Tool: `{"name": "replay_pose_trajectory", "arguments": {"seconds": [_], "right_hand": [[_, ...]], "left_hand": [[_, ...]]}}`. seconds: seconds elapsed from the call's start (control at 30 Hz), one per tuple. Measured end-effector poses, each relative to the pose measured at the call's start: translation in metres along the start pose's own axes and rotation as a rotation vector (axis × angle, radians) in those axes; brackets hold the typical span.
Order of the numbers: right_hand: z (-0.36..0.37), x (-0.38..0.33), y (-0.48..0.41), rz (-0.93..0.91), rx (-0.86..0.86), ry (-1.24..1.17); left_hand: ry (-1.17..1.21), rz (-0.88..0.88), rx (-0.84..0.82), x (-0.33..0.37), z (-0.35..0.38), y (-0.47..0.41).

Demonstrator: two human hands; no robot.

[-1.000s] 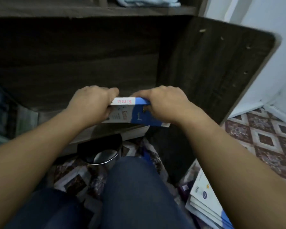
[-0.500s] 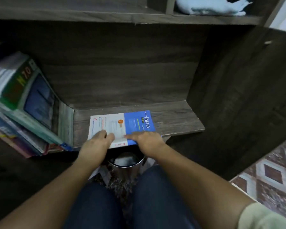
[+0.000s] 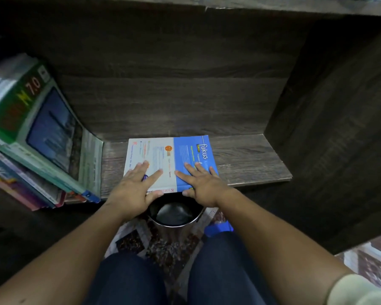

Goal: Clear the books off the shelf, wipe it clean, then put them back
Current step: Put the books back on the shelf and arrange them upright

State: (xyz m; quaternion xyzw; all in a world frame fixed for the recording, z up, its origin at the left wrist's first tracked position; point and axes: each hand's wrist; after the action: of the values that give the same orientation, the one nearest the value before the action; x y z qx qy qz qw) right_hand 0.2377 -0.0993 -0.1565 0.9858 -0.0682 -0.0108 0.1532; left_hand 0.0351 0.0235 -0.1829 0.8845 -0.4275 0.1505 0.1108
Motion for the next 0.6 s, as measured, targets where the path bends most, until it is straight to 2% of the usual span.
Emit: {"name": "replay_pose_trajectory", "arguments": {"seconds": [0.23,0.37,0.5,0.6], "right_hand": [[0.009,0.009,-0.009,-0.003,0.116,-0.028],[0.001,0.01,-0.007,-0.02,0.078,-0.035],[-0.009,0.012,0.014,-0.002,0.02,-0.095],[-0.007,0.026,0.055,0.072,0.129,-0.091]], "left_hand": [[0.026,-0.021,0.051,0.002,0.001,-0.007],[0.034,-0.079,-0.049,0.008,-0.01,-0.01],[-0.126,-0.146,-0.178,0.044,-0.035,-0.008],[-0.197,-0.058,-0.11,0.077,-0.039,-0.003]]}}
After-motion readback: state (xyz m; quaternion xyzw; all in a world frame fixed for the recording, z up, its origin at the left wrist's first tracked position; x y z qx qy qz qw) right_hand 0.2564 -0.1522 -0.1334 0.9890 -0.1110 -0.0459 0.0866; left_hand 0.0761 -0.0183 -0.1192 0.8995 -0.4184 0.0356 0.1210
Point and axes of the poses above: each hand's wrist, its own y-axis away from the middle knuckle, its own z-axis out of the palm, x = y × z, and after that the axes turned 11 degrees about y, right-handed
